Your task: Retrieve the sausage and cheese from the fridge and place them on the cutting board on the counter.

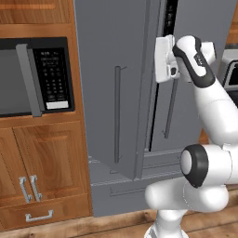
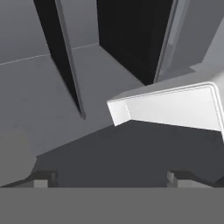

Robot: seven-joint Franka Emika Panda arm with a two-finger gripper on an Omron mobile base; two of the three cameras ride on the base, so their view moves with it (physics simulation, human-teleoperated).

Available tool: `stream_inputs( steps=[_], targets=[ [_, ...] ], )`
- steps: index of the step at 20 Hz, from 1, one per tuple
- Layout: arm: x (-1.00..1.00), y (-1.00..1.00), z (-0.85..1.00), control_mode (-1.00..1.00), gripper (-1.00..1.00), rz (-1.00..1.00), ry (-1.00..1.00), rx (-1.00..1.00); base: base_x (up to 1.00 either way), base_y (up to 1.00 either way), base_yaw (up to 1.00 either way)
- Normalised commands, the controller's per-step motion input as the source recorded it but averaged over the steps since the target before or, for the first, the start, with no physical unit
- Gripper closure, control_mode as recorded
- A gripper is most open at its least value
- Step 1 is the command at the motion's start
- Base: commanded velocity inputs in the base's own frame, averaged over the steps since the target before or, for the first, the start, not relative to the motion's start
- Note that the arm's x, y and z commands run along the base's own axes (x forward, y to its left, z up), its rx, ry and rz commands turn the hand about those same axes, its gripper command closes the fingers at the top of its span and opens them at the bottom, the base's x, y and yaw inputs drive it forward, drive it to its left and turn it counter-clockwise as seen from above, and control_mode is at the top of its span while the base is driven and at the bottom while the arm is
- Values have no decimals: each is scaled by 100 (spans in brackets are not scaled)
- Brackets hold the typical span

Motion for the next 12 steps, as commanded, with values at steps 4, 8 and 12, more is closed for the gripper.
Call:
stream_inputs(
  steps=[4, 8, 12],
  targets=[
    [-1, 77, 0, -100, -100, 10, 0, 4, 0, 0, 0],
    [-8, 92, 0, -100, -100, 11, 0, 2, 0, 0, 0],
    [-17, 100, 0, -100, -100, 11, 0, 2, 0, 0, 0]
  ],
)
